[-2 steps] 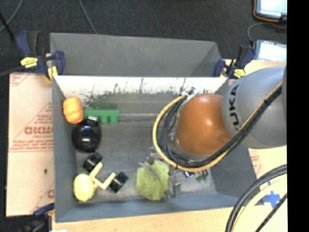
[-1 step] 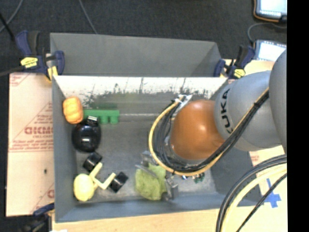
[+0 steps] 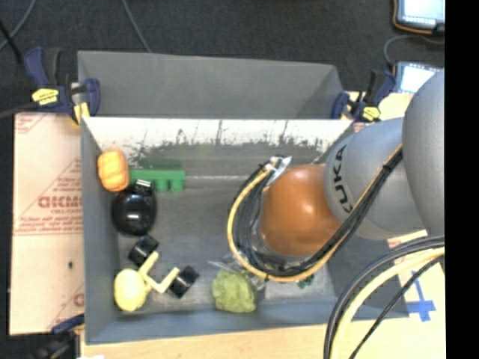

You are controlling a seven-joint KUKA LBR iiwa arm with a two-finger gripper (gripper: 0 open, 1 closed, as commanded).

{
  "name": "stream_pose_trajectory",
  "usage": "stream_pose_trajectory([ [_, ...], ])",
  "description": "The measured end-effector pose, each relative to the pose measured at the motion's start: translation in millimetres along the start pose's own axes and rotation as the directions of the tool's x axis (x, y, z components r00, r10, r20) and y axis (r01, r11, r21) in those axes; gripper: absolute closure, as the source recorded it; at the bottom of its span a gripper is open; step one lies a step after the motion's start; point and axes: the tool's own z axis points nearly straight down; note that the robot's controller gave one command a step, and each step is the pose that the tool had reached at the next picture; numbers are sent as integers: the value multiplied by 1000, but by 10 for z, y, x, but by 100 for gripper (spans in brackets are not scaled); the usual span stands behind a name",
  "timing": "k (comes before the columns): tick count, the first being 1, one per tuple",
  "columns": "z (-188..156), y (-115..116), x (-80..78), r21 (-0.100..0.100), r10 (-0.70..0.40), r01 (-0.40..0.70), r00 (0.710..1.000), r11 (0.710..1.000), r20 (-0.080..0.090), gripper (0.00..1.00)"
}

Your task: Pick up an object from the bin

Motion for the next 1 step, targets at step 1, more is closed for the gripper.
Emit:
stream_pose_trajectory([
  [1,1,0,1,0,0,0,1000,1000,0,100],
])
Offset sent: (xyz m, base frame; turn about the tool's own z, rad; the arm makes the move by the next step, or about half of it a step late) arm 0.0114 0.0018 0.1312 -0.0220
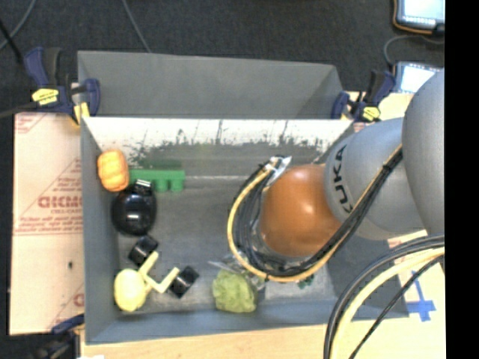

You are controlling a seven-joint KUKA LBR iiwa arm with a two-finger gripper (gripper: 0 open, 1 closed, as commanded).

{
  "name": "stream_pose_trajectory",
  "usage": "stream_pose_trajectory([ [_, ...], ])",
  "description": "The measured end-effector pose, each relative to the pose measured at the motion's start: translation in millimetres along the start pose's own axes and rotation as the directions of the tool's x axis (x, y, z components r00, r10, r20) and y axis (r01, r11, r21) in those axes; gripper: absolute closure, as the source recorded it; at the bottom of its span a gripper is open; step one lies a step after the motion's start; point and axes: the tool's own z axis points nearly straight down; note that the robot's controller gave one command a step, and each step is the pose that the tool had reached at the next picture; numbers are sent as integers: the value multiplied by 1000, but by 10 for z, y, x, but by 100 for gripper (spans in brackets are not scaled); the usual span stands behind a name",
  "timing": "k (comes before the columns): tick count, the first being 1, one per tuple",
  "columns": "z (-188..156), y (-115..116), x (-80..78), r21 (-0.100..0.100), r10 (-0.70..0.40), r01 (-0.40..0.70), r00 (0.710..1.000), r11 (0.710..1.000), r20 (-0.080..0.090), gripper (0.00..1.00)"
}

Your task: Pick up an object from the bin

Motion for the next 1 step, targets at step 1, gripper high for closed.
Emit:
stream_pose_trajectory([
  [1,-461,-10,-15,-4,-7,7,1000,1000,-11,100],
])
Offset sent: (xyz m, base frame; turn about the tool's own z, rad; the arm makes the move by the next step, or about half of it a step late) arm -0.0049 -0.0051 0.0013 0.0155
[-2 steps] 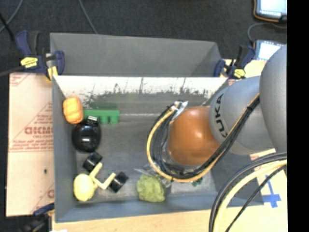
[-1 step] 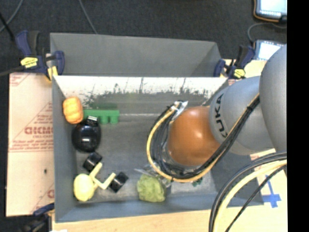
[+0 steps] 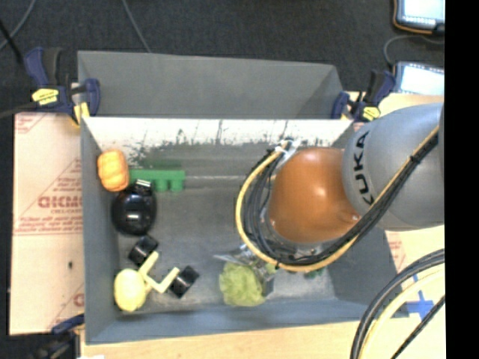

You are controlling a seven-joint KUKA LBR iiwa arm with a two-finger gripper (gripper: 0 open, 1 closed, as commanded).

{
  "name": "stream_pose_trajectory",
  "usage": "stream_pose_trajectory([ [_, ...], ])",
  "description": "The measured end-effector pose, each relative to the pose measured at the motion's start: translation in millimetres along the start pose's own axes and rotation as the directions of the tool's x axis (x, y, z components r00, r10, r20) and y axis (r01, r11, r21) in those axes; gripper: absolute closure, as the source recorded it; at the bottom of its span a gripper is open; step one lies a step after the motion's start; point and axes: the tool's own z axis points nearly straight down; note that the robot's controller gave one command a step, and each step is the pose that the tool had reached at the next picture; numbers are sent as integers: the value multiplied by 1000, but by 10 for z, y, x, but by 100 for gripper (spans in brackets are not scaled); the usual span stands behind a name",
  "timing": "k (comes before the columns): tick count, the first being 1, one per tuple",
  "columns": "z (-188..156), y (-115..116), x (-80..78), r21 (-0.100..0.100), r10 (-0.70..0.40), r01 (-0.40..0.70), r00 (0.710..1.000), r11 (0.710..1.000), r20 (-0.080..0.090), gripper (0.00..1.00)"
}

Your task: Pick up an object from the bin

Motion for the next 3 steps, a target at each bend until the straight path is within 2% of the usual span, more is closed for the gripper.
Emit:
stream_pose_trajectory([
  [1,-96,-24,-6,7,7,-8,1000,1000,18,100],
  [2,-403,26,-61,-2,21,-21,1000,1000,-4,100],
  [3,-318,87,-185,9,71,-71,997,997,27,100],
])
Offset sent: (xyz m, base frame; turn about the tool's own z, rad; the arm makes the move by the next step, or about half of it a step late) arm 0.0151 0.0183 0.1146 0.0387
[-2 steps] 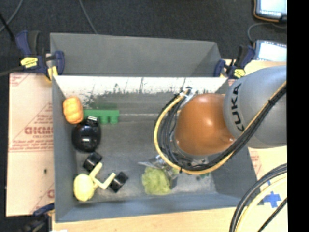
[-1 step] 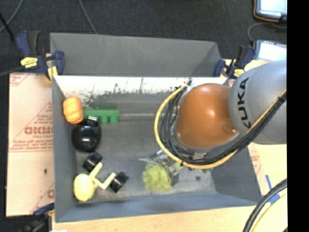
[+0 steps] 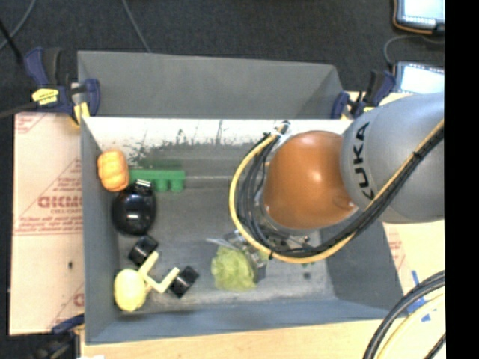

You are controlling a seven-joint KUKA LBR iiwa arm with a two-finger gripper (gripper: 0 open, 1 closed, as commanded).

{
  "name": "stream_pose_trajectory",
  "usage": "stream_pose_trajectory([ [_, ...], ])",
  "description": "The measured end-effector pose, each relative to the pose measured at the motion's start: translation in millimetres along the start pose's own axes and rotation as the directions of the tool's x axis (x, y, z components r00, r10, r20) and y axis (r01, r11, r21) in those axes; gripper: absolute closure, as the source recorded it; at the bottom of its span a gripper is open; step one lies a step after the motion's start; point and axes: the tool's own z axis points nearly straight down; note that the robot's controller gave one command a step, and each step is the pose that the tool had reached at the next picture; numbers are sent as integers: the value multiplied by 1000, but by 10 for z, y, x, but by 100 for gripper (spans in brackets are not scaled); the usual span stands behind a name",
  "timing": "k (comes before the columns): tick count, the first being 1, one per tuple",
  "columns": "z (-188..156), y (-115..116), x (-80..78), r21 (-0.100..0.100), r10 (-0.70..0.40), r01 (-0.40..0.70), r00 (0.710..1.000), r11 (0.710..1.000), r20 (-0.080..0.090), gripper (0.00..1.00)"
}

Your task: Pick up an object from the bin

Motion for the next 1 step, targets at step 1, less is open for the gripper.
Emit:
stream_pose_trajectory([
  [1,103,123,84,-13,12,-12,999,1000,-36,100],
])
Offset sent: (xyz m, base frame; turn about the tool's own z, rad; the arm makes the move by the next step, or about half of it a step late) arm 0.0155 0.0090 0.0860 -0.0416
